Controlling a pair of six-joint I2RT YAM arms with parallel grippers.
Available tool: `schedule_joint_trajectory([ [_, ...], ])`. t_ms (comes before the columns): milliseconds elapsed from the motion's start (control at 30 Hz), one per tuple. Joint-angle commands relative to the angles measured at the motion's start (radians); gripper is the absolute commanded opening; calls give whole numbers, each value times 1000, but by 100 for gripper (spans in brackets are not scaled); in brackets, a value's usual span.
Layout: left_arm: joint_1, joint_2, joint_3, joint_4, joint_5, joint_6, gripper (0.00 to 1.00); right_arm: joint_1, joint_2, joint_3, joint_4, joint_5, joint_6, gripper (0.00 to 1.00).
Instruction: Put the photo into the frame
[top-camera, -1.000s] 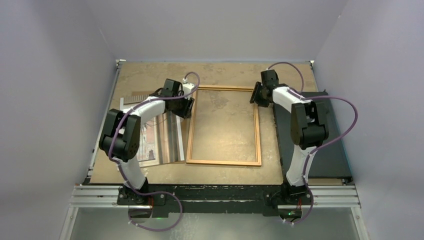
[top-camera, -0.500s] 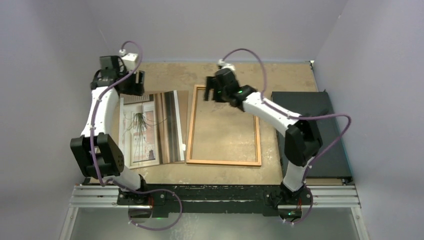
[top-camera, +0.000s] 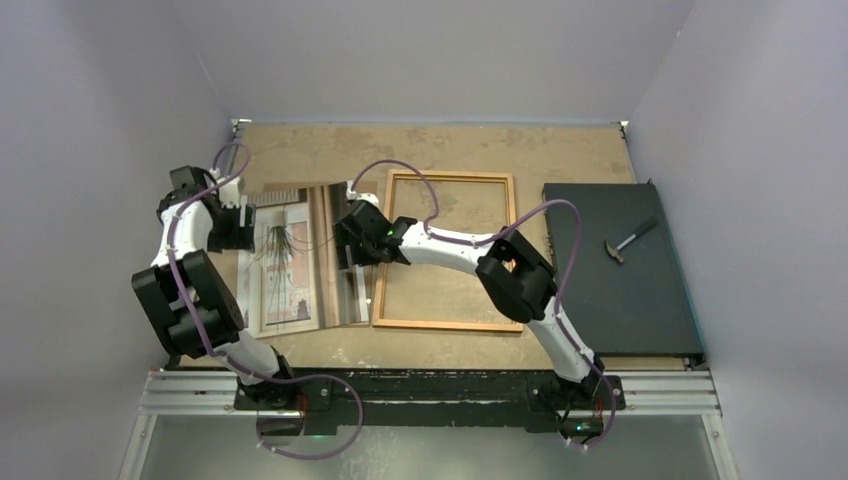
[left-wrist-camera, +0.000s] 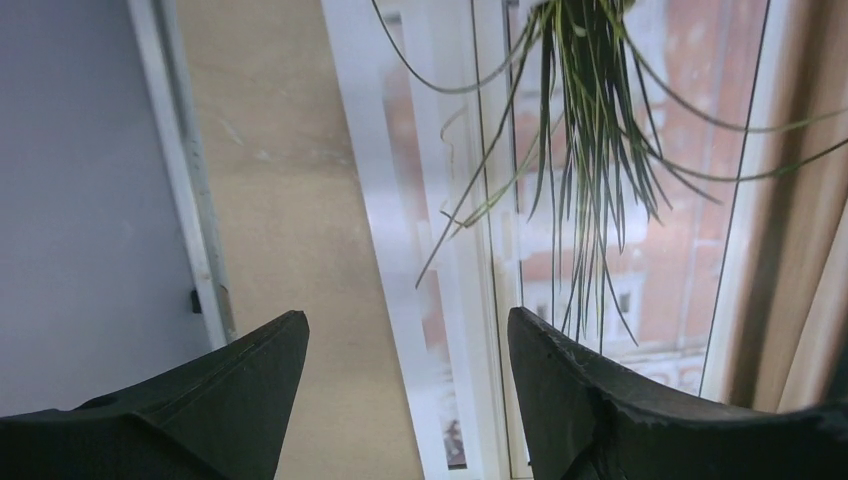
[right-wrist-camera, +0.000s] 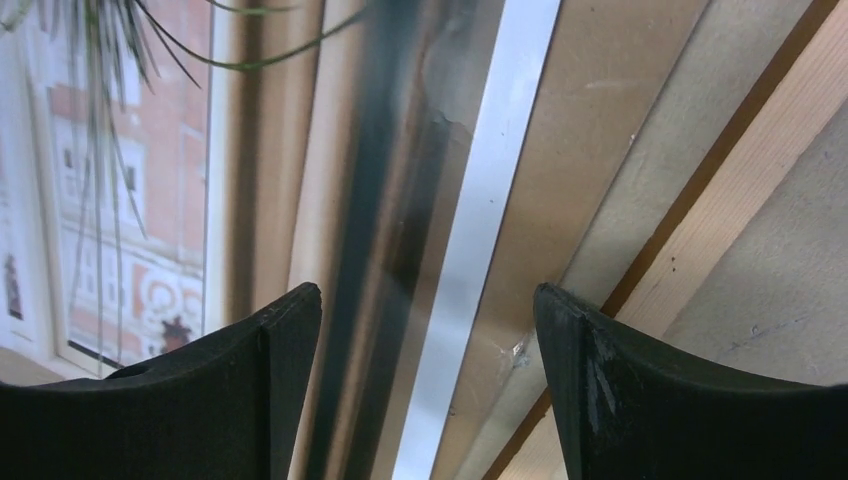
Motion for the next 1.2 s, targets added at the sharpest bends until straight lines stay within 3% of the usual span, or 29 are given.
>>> schedule_joint_trajectory([
  [0, 6, -22, -75, 59, -10, 63, 72, -6, -56, 34, 38, -16, 22, 79],
  [200, 7, -10, -152, 98, 3, 81, 72, -6, -44, 11, 67, -62, 28, 76],
  [533, 8, 9, -209, 127, 29, 85, 44, -7, -16, -14, 92, -151, 65, 73],
  [633, 13, 19, -206, 121, 36, 94, 40, -11, -3, -10, 91, -172, 75, 73],
  [767, 27, 20, -151, 73, 63, 113, 42, -18, -6, -20, 97, -186, 89, 73],
  [967, 76, 36, -37, 50, 37, 128, 57, -67, -48, -11, 101, -169, 84, 74],
  [1167, 91, 86, -73, 96, 15, 141, 58, -114, -1, 68, 16, -87, 73, 80],
])
